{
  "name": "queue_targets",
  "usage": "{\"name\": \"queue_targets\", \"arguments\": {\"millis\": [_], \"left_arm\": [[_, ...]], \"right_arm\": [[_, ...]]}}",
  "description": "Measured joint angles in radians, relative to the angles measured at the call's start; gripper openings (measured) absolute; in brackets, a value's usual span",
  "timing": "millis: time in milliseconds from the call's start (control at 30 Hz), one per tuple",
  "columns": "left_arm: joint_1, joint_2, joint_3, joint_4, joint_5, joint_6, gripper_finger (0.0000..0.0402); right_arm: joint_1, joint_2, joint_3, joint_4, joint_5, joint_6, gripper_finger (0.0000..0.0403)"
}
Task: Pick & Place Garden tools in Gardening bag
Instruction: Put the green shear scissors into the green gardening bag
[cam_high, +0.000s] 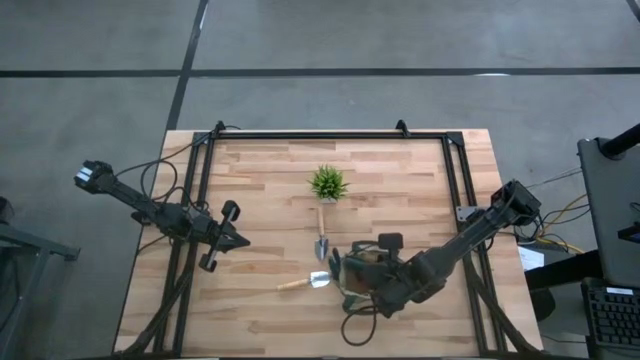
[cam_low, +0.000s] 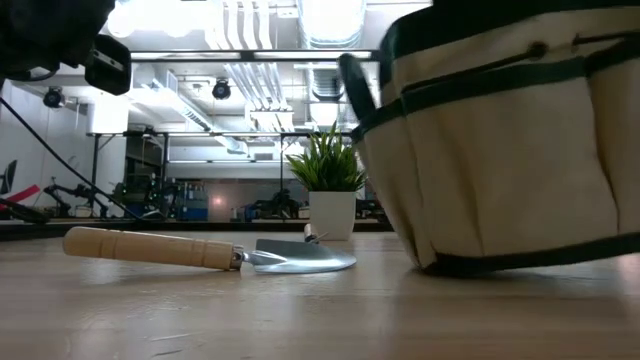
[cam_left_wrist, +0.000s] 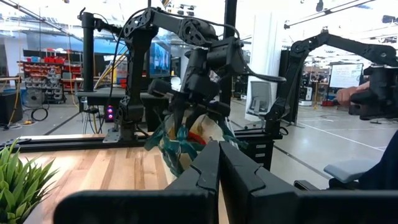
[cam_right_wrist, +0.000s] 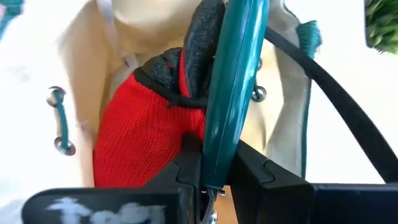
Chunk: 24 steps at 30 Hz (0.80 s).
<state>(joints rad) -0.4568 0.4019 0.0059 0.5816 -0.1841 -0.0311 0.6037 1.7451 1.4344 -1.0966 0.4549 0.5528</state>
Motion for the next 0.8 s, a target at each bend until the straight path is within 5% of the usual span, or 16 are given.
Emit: {"name": "queue_targets", "arguments": {"millis": [800], "left_arm": [[0.0, 0.0, 0.0, 0.0, 0.0, 0.0, 0.0012]], "right_arm": [[-0.02, -0.002, -0.07, 0.069, -0.036, 0.026, 0.0051]]}}
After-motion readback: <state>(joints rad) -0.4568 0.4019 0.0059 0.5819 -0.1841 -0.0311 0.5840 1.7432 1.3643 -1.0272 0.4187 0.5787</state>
